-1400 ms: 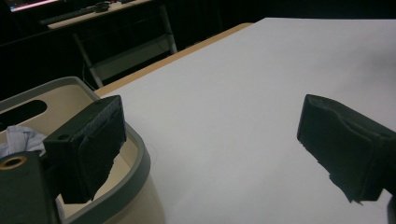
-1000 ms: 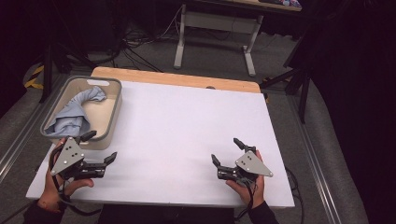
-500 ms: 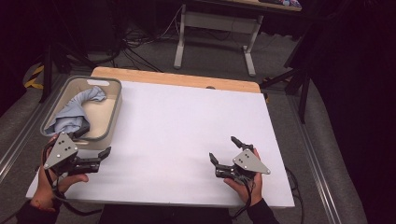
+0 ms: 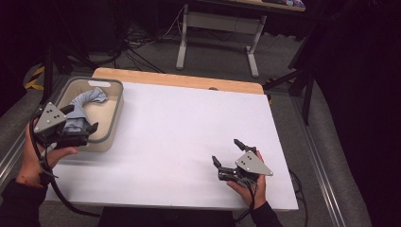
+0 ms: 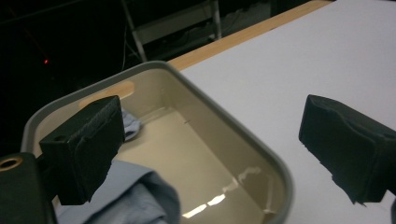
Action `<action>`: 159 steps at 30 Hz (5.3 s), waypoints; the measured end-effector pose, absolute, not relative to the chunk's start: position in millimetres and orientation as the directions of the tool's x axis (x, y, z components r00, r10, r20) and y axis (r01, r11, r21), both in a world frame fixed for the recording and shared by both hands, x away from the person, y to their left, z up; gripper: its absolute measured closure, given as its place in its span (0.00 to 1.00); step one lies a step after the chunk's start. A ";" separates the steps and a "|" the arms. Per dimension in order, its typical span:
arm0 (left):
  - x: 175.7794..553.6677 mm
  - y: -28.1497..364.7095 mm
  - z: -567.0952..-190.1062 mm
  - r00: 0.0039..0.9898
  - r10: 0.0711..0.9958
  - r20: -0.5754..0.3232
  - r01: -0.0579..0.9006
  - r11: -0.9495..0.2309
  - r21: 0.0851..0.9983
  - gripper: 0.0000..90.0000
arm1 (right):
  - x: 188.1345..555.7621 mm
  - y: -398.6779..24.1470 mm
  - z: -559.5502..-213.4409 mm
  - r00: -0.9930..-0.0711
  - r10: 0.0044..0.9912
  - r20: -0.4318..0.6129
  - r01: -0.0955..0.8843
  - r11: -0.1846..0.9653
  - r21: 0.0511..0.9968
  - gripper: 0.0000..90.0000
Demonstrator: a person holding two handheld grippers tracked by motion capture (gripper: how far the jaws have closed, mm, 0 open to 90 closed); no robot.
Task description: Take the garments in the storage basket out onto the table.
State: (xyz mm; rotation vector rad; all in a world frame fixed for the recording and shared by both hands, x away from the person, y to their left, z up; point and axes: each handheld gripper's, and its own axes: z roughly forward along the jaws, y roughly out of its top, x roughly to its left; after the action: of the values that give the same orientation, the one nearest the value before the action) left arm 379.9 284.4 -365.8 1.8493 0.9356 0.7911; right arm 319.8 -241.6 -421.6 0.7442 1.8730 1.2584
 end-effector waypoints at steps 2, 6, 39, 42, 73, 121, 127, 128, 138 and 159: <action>392.3 288.3 -364.6 0.497 0.856 0.142 0.324 -0.335 0.885 0.09 | 320.1 -241.8 -421.6 -0.553 0.792 -0.260 0.059 0.349 0.935 0.10; 416.2 295.0 -365.1 0.484 0.867 0.118 0.408 -0.343 0.846 0.09 | 322.5 -241.7 -423.1 -0.558 0.791 -0.249 0.072 0.346 0.936 0.10; 527.1 302.0 -419.3 0.281 0.929 0.241 0.876 -0.351 0.331 0.33 | 336.3 -241.0 -438.2 -0.609 0.769 -0.194 0.198 0.384 0.902 0.11; 527.2 300.1 -419.8 0.269 0.928 0.256 0.882 -0.345 0.322 0.38 | 336.5 -240.4 -438.9 -0.613 0.766 -0.192 0.205 0.390 0.898 0.12; 470.5 296.1 -366.6 0.253 0.945 0.207 0.594 -0.321 0.738 0.65 | 334.2 -240.9 -433.9 -0.606 0.768 -0.208 0.182 0.389 0.903 0.12; 404.0 221.1 -306.1 0.453 0.866 0.211 0.251 -0.351 0.902 0.66 | 333.6 -244.5 -429.7 -0.586 0.785 -0.202 0.166 0.360 0.918 0.13; 395.8 206.4 -305.4 0.483 0.849 0.215 0.221 -0.355 0.908 0.66 | 333.8 -245.9 -429.2 -0.587 0.785 -0.200 0.160 0.354 0.921 0.13; 394.5 204.0 -305.4 0.489 0.846 0.214 0.216 -0.355 0.909 0.66 | 333.6 -245.8 -429.2 -0.586 0.786 -0.199 0.162 0.354 0.921 0.13; 386.5 183.3 -306.0 0.536 0.820 0.200 0.190 -0.348 0.918 0.66 | 333.3 -246.3 -429.1 -0.586 0.784 -0.205 0.157 0.358 0.921 0.13; 380.6 129.7 -315.8 0.665 0.724 0.186 0.168 -0.388 0.906 0.66 | 333.8 -247.7 -429.5 -0.590 0.782 -0.200 0.164 0.358 0.919 0.13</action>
State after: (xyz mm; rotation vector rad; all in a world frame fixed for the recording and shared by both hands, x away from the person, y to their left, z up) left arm 380.6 129.7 -315.8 1.9073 0.6993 0.7175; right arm 333.8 -247.7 -429.5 0.8189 1.9805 1.2371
